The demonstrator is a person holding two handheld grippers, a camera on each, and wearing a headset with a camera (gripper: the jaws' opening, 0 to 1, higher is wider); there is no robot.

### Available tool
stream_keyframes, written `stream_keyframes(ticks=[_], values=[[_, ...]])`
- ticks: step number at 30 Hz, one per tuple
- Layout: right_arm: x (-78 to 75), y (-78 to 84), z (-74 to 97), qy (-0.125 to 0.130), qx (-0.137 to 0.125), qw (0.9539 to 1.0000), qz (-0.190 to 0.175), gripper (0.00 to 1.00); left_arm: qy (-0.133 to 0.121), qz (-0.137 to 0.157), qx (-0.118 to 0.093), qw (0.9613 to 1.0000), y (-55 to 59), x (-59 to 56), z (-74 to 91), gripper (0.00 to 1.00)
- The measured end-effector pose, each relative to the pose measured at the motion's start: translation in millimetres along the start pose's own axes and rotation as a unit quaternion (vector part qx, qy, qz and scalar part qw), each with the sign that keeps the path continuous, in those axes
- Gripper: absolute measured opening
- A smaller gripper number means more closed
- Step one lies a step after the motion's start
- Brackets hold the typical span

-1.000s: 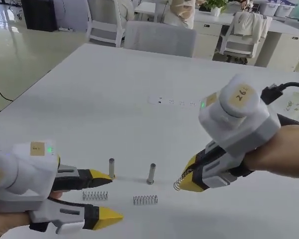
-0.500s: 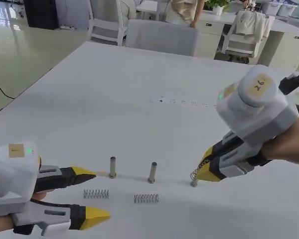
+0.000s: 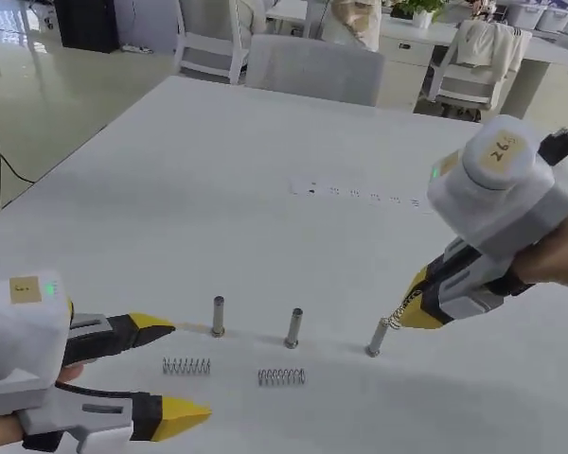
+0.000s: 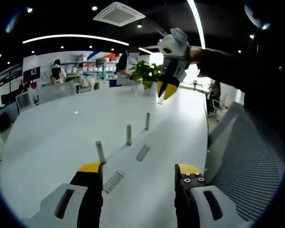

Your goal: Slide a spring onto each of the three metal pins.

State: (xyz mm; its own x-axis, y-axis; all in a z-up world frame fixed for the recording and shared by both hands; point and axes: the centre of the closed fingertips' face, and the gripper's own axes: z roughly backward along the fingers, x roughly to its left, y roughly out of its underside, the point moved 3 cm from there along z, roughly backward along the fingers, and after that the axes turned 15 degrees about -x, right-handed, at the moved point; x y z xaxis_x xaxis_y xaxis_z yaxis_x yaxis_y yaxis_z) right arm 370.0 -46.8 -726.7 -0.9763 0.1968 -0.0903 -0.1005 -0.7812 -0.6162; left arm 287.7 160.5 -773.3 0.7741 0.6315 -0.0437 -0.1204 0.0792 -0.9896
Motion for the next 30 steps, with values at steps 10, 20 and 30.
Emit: stream_keyframes(ticks=[10,20,30], values=[[-14.2,6.3,-13.1,-0.001,0.026,0.9996,0.007,0.08,-0.007,0.002,0.0,1.0,2.6,-1.3,2.4,0.59],[-24.0,12.2,-25.5,-0.004,0.044,0.9989,0.014,0.08,-0.012,0.002,0.002,0.9999,5.3,-1.2,2.2,0.61],[-27.9,16.8,-32.7,-0.012,0.055,0.9983,0.012,0.08,-0.014,0.003,0.002,0.9999,6.8,-0.2,2.4,0.61]])
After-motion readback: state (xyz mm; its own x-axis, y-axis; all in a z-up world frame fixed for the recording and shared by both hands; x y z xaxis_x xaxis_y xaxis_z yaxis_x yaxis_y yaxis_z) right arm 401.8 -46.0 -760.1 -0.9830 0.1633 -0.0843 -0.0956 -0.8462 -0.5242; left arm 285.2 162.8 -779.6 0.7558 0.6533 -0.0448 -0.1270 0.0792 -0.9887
